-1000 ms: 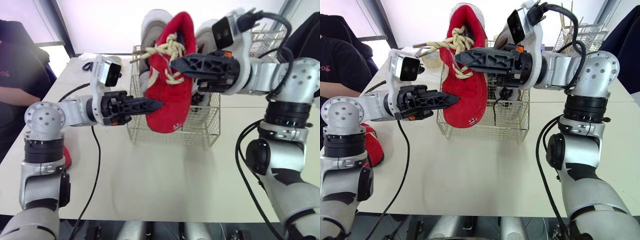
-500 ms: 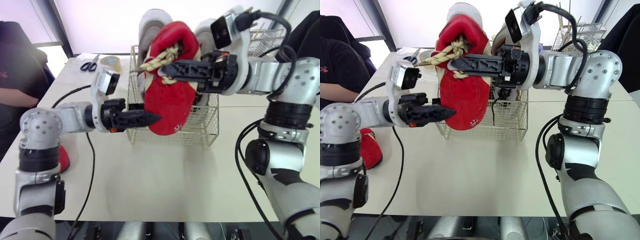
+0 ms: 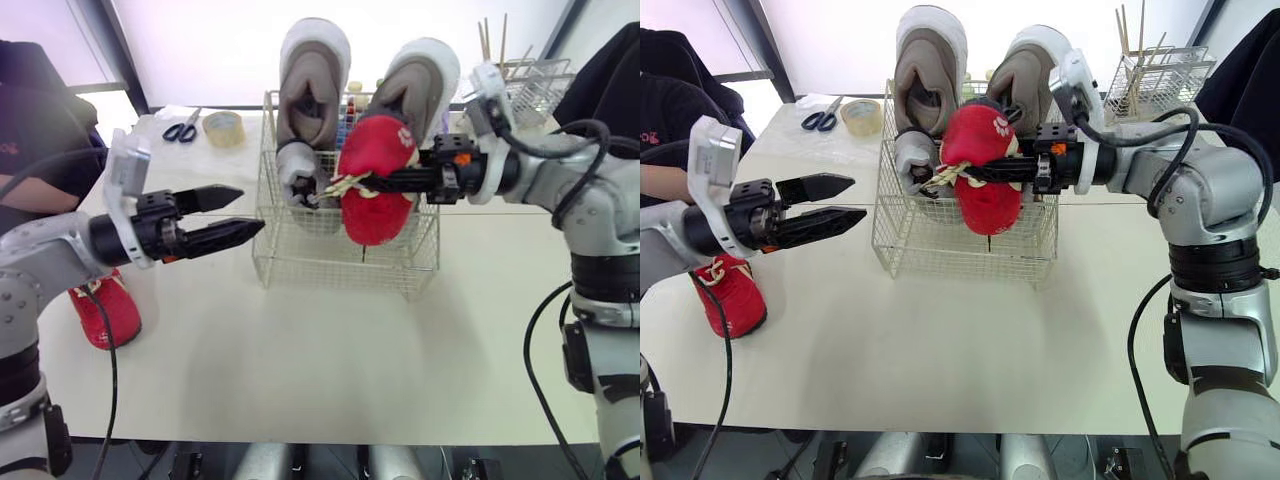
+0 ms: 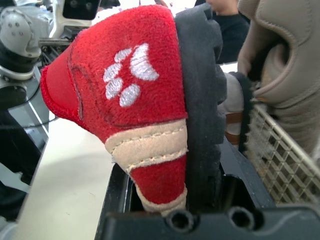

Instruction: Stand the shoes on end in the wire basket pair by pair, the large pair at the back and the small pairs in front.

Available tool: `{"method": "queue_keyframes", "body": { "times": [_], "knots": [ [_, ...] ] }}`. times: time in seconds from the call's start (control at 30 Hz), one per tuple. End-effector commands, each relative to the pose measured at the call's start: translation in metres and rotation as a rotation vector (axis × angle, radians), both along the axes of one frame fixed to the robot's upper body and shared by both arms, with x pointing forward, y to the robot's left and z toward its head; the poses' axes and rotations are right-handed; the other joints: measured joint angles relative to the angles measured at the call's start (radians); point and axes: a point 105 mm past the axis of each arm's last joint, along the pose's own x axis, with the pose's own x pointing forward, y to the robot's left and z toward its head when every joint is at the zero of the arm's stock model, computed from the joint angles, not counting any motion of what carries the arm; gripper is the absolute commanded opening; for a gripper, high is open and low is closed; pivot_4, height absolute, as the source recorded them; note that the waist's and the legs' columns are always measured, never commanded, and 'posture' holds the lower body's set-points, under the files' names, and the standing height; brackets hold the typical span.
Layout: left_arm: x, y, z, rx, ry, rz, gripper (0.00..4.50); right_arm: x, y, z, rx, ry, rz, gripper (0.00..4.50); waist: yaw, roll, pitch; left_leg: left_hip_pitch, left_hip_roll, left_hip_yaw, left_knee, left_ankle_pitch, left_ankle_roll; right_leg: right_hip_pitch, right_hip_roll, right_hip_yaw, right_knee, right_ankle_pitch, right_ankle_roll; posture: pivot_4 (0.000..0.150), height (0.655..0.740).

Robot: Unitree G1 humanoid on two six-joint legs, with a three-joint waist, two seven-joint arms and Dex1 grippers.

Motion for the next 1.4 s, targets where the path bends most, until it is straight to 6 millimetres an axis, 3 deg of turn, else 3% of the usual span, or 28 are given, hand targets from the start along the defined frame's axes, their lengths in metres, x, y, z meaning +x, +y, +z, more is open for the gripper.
{"method": "queue_keyframes", "body": {
  "times": [0.03,0.3,0.77,1.03,1.27,1.4],
  "knots": [
    [-0.008,0.0,0.012,-0.019,-0.066,0.013,4.47,-0.003,-0.014,0.007,-0.029,-0.095,0.057,0.72,0.0,0.0,0.0,0.0,0.0,0.0,0.0,0.0,0.0,0.0,0.0,0.0,0.0,0.0,0.0,0.15,0.74],
    [-0.005,0.002,0.019,-0.043,-0.072,0.035,4.47,0.006,-0.035,-0.013,-0.144,-0.094,0.137,0.72,0.002,0.0,0.0,0.0,0.0,0.0,0.0,0.0,0.0,0.001,0.0,0.0,0.0,0.0,0.0,0.15,0.74],
    [-0.002,0.009,0.026,-0.032,-0.098,0.08,4.47,0.009,-0.034,-0.06,-0.256,-0.047,0.192,0.72,0.003,0.0,0.0,0.001,0.0,0.0,0.0,0.002,-0.005,0.001,0.0,0.0,0.0,0.0,0.0,0.15,0.74],
    [-0.003,0.011,0.026,-0.028,-0.109,0.102,4.5,-0.001,-0.041,-0.062,-0.352,-0.099,0.185,4.47,0.002,0.0,0.0,0.001,0.0,0.0,0.001,0.002,-0.004,0.002,0.0,0.0,0.0,0.001,-0.001,0.15,0.74],
    [-0.001,0.023,0.026,-0.001,-0.124,0.164,4.5,-0.01,-0.058,-0.042,-0.462,-0.197,0.129,4.47,0.003,0.0,0.0,0.002,0.001,0.0,0.0,0.001,-0.002,0.001,0.001,0.0,0.0,0.001,-0.002,0.15,0.74],
    [-0.005,0.044,0.024,0.066,-0.117,0.268,4.5,-0.021,-0.065,-0.015,-0.48,-0.257,0.095,4.47,0.002,0.0,0.0,0.001,0.001,0.0,-0.001,0.001,-0.002,0.0,0.001,0.0,0.0,0.001,-0.002,0.15,0.74]
  ]
}}
